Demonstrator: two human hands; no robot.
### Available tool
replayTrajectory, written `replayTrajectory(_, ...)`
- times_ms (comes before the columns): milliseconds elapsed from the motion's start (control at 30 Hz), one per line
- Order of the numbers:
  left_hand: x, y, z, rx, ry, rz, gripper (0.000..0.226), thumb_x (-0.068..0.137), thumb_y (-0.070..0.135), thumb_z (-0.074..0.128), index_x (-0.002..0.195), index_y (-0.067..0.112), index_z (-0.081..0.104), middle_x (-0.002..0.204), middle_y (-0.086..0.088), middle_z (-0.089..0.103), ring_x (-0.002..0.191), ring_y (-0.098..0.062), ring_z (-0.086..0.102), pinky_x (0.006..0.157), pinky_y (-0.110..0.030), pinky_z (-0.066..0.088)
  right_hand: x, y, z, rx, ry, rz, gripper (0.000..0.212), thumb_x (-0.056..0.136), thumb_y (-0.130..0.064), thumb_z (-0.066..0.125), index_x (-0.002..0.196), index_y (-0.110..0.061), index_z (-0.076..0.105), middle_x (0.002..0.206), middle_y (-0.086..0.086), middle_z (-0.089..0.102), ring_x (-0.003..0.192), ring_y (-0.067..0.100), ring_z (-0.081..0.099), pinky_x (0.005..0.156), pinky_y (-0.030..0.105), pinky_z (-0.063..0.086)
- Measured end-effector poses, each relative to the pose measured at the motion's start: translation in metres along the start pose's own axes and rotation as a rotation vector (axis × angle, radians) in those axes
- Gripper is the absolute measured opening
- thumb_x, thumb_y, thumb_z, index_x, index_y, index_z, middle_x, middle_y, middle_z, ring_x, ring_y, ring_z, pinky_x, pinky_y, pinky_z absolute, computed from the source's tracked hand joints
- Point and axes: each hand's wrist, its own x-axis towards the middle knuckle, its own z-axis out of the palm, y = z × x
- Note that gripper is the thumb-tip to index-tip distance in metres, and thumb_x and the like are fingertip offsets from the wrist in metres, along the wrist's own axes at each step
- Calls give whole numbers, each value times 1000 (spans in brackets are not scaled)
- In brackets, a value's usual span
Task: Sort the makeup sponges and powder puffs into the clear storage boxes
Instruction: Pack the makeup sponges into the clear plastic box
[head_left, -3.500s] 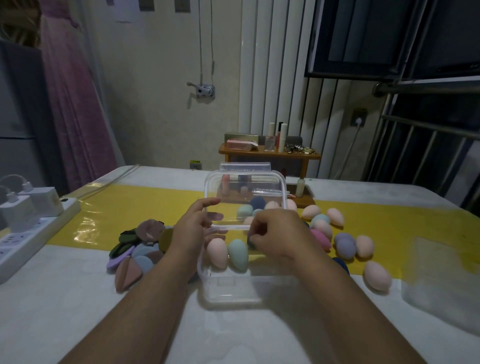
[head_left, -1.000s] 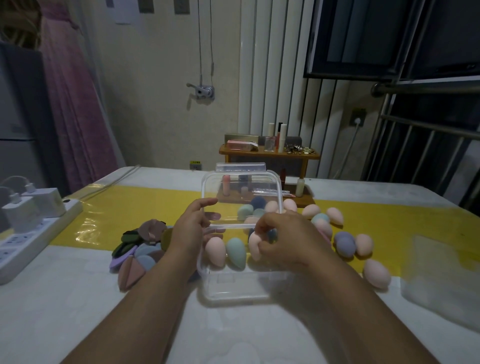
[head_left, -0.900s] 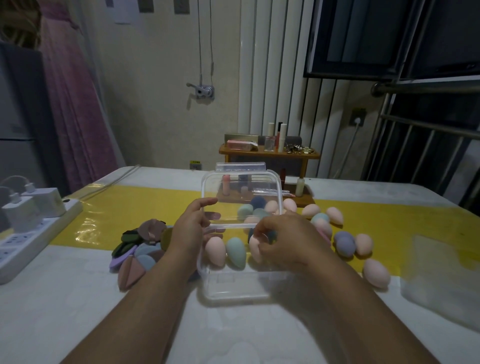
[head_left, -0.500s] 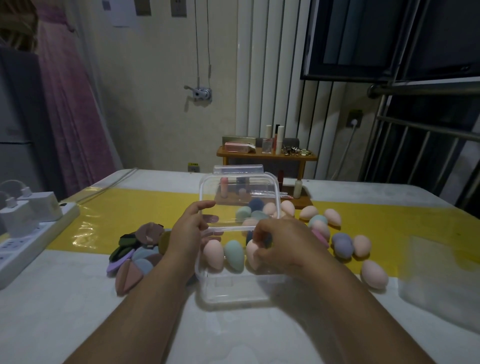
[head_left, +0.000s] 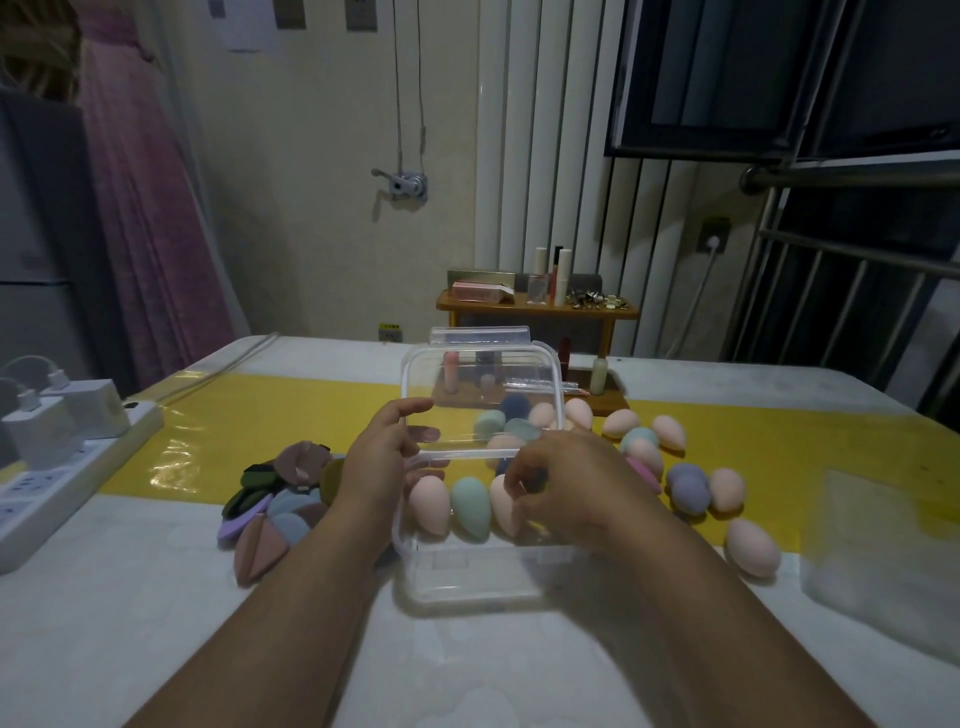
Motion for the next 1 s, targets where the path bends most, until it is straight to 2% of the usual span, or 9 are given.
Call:
replayTrajectory(100, 0, 0, 1, 4, 3, -2, 53, 82, -9, 29, 105, 19, 67, 97, -19, 59, 83, -40, 60, 73, -41, 53, -1, 4, 1, 74, 38, -6, 15, 87, -30, 71, 100, -37, 72, 101, -12, 66, 92, 10, 58, 73, 24, 47)
replayTrajectory(200, -2, 2, 1, 5, 5, -3, 53, 83, -10, 28, 107, 18, 66, 97, -17, 59, 86, -41, 60, 69, -38, 54, -1, 11, 2, 220, 106, 38, 9, 89, -33, 69, 93, -41, 67, 101, -14, 65, 87, 4, 57, 69, 22, 43)
replayTrajectory(333, -4, 4, 2, -9, 3, 4, 53, 84, -10, 27, 110, 15, 66, 93, -16, 59, 87, -38, 58, 67, -36, 54, 0, 21, 1, 303, 226, 91, 14, 91, -24, 65, 89, -38, 64, 99, -10, 67, 88, 11, 59, 71, 25, 47)
replayTrajectory(500, -3, 2, 1, -6, 11, 0, 53, 82, -10, 28, 106, 17, 67, 94, -16, 58, 84, -36, 57, 73, -41, 54, 2, 30, 1, 268, 317, 186, 16, 95, -18, 56, 98, -30, 66, 100, -5, 65, 89, 16, 59, 78, 34, 54)
replayTrajectory(600, -3, 3, 2, -5, 9, 1, 54, 82, -11, 27, 106, 16, 67, 94, -17, 58, 81, -34, 58, 80, -46, 55, 6, 36, -1, 166, 366, 296, 19, 92, -13, 58, 103, -25, 67, 107, 1, 65, 95, 22, 58, 81, 34, 52)
replayTrajectory(700, -3, 3, 2, -5, 7, -5, 54, 82, -10, 28, 107, 16, 66, 95, -17, 57, 79, -33, 58, 85, -49, 53, 6, 40, -3, -36, 361, 423, 28, 86, -11, 67, 109, -28, 67, 110, 0, 61, 101, 23, 55, 82, 35, 51)
replayTrajectory(800, -3, 3, 2, -6, 13, -10, 54, 82, -10, 28, 108, 16, 67, 95, -17, 58, 77, -33, 59, 83, -48, 54, 9, 43, -5, -153, 293, 551, 35, 85, -16, 71, 116, -30, 65, 103, -1, 56, 99, 24, 54, 79, 35, 51)
replayTrajectory(1000, -5, 4, 2, 5, 11, 0, 53, 83, -9, 27, 108, 17, 66, 95, -16, 59, 81, -33, 59, 75, -42, 55, 17, 54, -2, -147, 160, 649, 22, 91, -26, 65, 113, -25, 64, 95, 3, 57, 89, 24, 57, 68, 32, 45)
